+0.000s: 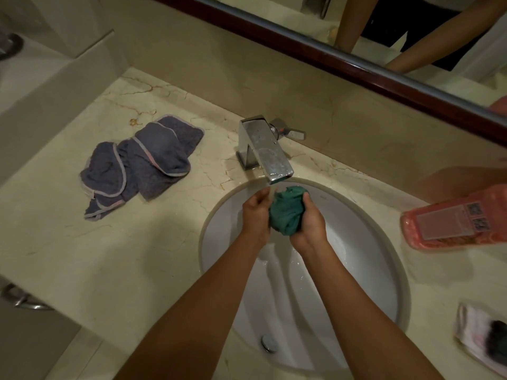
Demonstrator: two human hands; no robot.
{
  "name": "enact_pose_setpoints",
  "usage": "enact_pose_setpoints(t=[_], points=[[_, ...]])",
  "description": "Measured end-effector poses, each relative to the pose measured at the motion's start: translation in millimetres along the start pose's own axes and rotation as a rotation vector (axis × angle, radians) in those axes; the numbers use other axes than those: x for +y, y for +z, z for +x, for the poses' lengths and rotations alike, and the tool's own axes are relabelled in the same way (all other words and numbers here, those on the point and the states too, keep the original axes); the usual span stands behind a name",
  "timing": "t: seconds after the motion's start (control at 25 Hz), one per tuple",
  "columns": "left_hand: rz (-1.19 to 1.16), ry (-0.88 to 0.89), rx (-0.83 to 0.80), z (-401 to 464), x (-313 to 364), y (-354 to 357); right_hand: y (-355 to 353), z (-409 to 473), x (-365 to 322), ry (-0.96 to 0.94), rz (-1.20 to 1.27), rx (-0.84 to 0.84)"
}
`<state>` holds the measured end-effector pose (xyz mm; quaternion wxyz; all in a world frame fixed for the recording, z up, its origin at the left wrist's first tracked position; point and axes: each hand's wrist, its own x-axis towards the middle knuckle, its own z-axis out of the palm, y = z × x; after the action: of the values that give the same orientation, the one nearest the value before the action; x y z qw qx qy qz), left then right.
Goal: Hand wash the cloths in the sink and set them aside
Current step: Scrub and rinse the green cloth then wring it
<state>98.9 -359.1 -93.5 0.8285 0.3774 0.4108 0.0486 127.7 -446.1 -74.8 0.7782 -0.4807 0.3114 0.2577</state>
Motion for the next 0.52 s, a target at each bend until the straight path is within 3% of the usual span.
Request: enact_pose_setpoints(t=[0.32, 0.52], points=[[0.128, 0.053, 0.077, 0, -2, 1, -8, -2, 7, 0.017, 0.012, 0.062], [0.003, -0.083, 0.001, -1, -2, -6, 2, -9, 7, -0.002, 0.046, -0.047]])
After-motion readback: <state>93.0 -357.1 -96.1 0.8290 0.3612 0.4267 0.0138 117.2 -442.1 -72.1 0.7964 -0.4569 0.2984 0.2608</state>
